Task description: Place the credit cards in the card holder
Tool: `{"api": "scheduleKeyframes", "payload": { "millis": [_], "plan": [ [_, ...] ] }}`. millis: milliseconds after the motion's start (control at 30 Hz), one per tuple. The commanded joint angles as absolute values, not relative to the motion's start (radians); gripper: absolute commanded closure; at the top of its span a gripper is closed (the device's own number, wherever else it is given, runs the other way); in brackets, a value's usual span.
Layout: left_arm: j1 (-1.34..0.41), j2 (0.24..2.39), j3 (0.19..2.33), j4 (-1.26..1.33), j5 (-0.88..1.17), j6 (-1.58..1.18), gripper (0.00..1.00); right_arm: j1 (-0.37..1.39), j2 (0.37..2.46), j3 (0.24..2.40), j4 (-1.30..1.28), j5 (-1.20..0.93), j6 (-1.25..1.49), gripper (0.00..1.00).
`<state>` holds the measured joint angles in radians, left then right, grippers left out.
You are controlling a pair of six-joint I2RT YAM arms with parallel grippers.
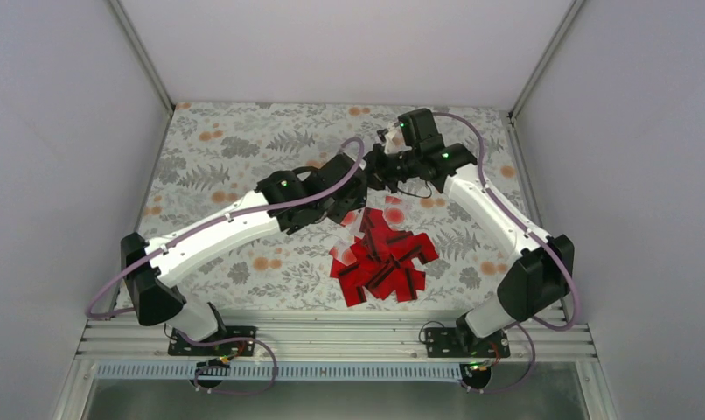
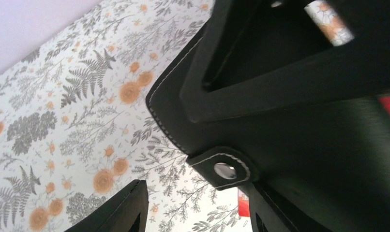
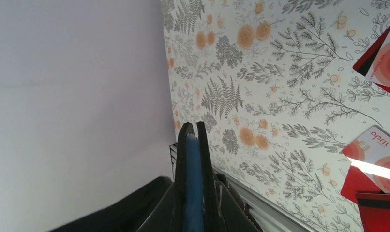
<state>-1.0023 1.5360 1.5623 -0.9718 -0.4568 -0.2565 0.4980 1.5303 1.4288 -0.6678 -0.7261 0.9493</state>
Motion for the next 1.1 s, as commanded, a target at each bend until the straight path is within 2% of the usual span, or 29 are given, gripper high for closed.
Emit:
{"api": "scheduleKeyframes", "payload": {
  "millis": [0, 200, 300, 500, 633, 1067],
  "plan": [
    [-1.038, 1.553, 1.588, -0.875, -0.424, -0.213, 0.47, 0.51, 1.557, 1.445, -0.647, -0.78, 0.963, 0.96],
    [-1.047, 1.6, 1.645, -0.889, -0.504, -0.206, 0.6, 0.51, 1.566, 1.447, -0.655, -0.784, 0.96, 0.96],
    [-1.046, 1.616, 1.644, -0.9, -0.549, -0.198, 0.72, 0.511, 1.562, 1.447, -0.659, -0.789, 0.958, 0.96],
    [-1.045, 1.641, 1.621, -0.949, -0.646, -0.208, 0.79, 0.51, 1.554, 1.441, -0.653, -0.799, 0.966, 0.96],
    [-1.044, 1.613, 1.602, -0.948, -0.687, -0.254, 0.97, 0.51, 1.552, 1.431, -0.648, -0.799, 0.966, 0.96],
    [-0.947, 1.5, 1.519, -0.936, -0.619, -0.391, 0.98, 0.51, 1.537, 1.399, -0.632, -0.816, 0.964, 0.96]
  ]
}}
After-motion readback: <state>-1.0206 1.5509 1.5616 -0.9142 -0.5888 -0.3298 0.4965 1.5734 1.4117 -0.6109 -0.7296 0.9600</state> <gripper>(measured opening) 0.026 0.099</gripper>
